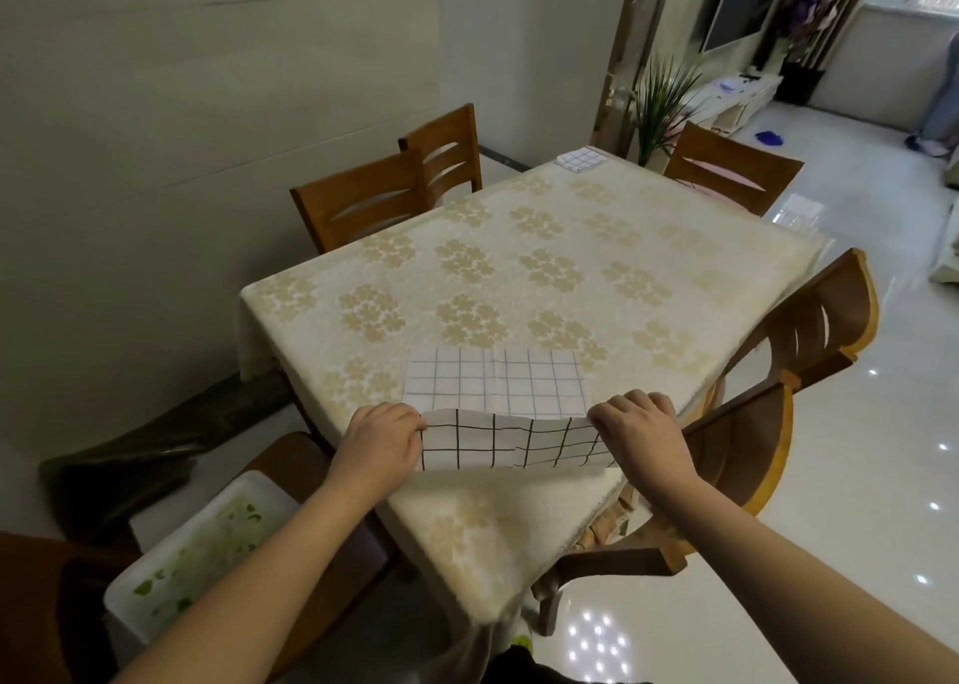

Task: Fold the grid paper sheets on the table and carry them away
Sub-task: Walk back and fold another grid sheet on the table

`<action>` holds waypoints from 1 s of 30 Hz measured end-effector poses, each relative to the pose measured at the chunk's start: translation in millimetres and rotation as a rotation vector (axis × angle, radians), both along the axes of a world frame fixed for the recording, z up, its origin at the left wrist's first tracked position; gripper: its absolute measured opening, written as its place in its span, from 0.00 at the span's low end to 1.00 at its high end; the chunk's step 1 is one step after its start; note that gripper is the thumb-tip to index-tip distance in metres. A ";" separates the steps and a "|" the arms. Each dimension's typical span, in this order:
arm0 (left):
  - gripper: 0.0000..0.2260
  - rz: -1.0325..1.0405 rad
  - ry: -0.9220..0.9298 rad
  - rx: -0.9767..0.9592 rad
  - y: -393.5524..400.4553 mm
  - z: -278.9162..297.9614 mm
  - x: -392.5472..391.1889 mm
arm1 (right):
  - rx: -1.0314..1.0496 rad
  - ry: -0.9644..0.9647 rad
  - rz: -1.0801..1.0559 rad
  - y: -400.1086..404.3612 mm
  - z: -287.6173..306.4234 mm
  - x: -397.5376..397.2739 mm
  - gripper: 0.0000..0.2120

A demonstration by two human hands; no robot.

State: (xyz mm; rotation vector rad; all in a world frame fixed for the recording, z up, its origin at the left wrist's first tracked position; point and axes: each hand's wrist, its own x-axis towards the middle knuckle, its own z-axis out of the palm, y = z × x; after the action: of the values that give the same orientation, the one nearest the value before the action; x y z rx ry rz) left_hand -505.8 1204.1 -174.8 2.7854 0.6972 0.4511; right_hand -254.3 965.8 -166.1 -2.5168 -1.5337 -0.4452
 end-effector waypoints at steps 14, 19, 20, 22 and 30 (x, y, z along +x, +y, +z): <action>0.24 0.130 0.484 -0.110 80.7 -5.8 120.8 | -0.015 0.036 -0.034 118.0 -36.4 112.5 0.15; 0.23 0.149 0.616 -0.142 99.7 -31.1 149.4 | -0.080 0.110 -0.034 153.7 -67.0 138.8 0.17; 0.23 0.155 0.637 -0.145 103.0 -36.2 153.3 | -0.094 0.120 -0.029 159.5 -73.6 143.0 0.17; 0.22 0.167 0.672 -0.150 109.3 -46.8 160.0 | -0.111 0.149 -0.011 170.5 -88.6 151.5 0.17; 0.26 0.181 0.621 -0.172 126.8 -75.9 177.0 | -0.015 0.361 -0.070 189.6 -124.8 145.4 0.27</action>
State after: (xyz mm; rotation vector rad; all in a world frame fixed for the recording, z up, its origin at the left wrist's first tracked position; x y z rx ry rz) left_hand -328.8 1330.9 -250.7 2.6969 1.0564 -0.4536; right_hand -108.9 1155.4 -290.8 -2.4936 -1.3189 0.0156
